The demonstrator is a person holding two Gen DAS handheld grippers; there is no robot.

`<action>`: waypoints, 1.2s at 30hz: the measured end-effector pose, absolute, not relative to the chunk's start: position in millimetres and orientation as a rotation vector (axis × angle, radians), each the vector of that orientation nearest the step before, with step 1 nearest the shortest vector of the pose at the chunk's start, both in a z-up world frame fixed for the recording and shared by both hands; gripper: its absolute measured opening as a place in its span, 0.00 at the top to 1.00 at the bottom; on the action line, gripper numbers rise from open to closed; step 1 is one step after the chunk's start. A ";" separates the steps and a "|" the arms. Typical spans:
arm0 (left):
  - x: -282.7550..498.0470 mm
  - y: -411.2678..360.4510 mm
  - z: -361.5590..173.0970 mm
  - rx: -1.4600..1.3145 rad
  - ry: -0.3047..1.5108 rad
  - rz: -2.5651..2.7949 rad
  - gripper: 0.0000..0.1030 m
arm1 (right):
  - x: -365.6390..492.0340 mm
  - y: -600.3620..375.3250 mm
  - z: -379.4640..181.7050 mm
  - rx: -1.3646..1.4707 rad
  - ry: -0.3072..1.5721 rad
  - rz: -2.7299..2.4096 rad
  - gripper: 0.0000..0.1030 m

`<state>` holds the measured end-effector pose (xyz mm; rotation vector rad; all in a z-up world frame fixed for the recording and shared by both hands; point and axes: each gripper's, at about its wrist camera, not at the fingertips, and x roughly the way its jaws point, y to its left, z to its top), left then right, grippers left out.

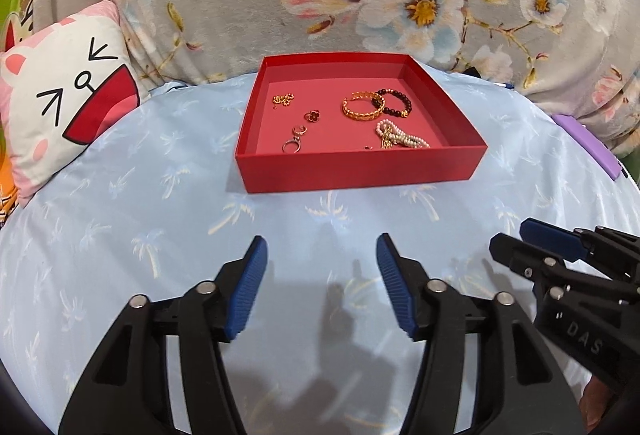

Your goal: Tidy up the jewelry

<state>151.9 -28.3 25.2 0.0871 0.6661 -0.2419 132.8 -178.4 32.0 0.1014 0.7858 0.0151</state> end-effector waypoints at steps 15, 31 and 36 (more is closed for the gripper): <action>128.9 -23.8 17.1 0.096 0.653 -0.208 0.30 | 103.8 -170.5 23.4 0.107 0.754 -0.016 0.42; 124.7 -23.5 19.2 0.114 0.627 -0.144 0.23 | 96.7 -168.8 17.4 0.090 0.715 -0.097 0.36; 123.3 -24.4 19.8 0.126 0.620 -0.127 0.22 | 96.4 -167.9 17.7 0.080 0.713 -0.109 0.36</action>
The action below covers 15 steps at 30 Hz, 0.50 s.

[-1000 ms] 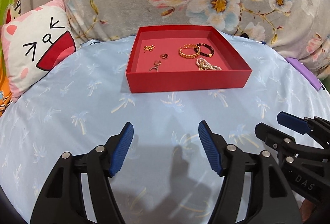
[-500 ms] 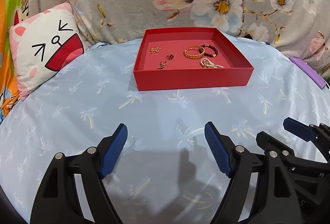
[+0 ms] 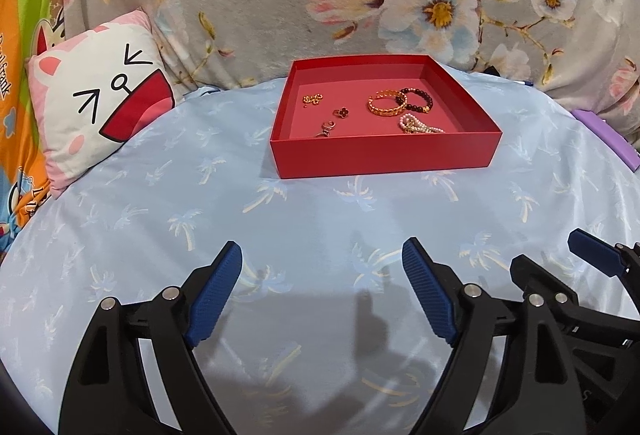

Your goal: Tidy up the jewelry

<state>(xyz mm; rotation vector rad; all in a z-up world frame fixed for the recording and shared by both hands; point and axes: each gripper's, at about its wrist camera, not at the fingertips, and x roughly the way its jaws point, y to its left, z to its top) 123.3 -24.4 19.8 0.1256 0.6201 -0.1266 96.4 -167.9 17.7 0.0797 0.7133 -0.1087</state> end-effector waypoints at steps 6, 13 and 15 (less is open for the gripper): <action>122.4 -25.0 20.2 0.133 0.615 -0.113 0.22 | 95.5 -166.5 18.4 0.071 0.709 -0.121 0.36; 121.1 -25.0 21.1 0.136 0.605 -0.107 0.22 | 94.9 -164.8 19.3 0.064 0.702 -0.127 0.36; 120.9 -24.9 21.4 0.136 0.602 -0.106 0.22 | 94.4 -165.2 20.1 0.063 0.699 -0.129 0.36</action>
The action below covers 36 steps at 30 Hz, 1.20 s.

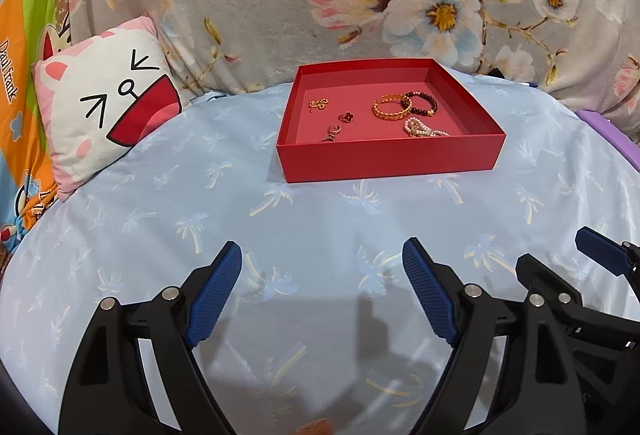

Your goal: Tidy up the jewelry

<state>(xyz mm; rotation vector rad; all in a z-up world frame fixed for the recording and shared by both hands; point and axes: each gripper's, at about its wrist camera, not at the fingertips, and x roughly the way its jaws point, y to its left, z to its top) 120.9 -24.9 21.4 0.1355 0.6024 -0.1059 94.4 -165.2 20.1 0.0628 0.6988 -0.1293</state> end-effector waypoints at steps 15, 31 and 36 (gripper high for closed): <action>122.5 -23.8 21.5 0.135 0.616 -0.109 0.22 | 94.9 -165.1 19.9 0.065 0.702 -0.128 0.36; 121.0 -24.2 21.1 0.138 0.604 -0.097 0.22 | 93.6 -168.0 18.9 0.070 0.701 -0.126 0.35; 119.8 -24.4 21.5 0.137 0.602 -0.087 0.23 | 93.1 -170.2 18.7 0.076 0.701 -0.131 0.31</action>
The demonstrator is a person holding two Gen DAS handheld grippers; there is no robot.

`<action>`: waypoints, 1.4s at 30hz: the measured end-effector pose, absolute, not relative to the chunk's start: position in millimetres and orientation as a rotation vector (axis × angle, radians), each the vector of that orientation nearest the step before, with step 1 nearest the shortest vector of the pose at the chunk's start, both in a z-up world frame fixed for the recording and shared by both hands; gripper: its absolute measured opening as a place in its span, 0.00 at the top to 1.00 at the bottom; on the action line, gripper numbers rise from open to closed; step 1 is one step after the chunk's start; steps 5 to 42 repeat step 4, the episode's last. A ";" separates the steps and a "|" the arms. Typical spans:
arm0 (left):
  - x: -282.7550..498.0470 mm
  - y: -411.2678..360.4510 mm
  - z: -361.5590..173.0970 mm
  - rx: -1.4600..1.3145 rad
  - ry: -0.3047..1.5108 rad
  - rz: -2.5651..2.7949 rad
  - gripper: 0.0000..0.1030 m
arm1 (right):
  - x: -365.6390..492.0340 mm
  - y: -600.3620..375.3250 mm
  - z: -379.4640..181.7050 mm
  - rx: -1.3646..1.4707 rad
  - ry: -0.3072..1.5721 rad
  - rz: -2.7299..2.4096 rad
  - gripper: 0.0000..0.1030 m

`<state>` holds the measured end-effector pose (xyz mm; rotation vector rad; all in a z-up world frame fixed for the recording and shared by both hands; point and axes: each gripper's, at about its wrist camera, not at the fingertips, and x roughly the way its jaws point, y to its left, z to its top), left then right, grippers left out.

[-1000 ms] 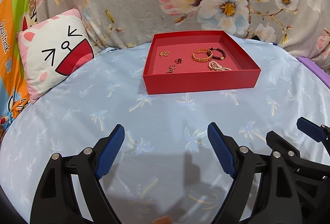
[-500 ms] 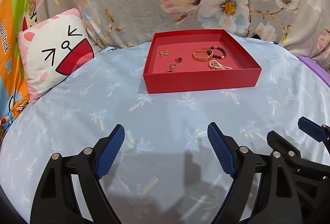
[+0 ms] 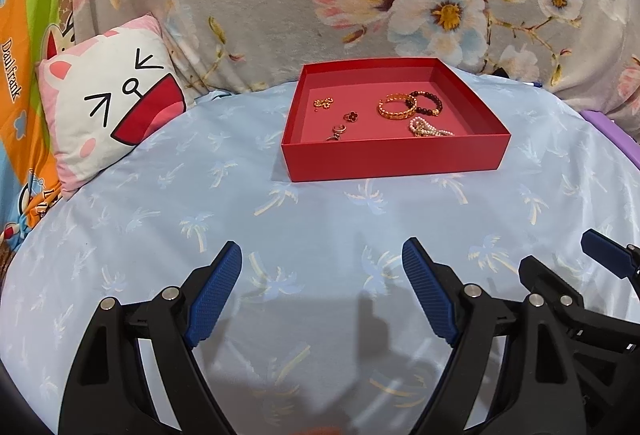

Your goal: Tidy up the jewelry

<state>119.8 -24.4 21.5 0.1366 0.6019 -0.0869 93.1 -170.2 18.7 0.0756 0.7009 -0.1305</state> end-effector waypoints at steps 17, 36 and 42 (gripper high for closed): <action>121.1 -23.6 21.1 0.131 0.608 -0.090 0.23 | 93.8 -171.6 18.9 0.075 0.700 -0.131 0.31; 121.1 -23.6 21.1 0.131 0.608 -0.090 0.23 | 93.8 -171.6 18.9 0.075 0.700 -0.131 0.31; 121.1 -23.6 21.1 0.131 0.608 -0.090 0.23 | 93.8 -171.6 18.9 0.075 0.700 -0.131 0.31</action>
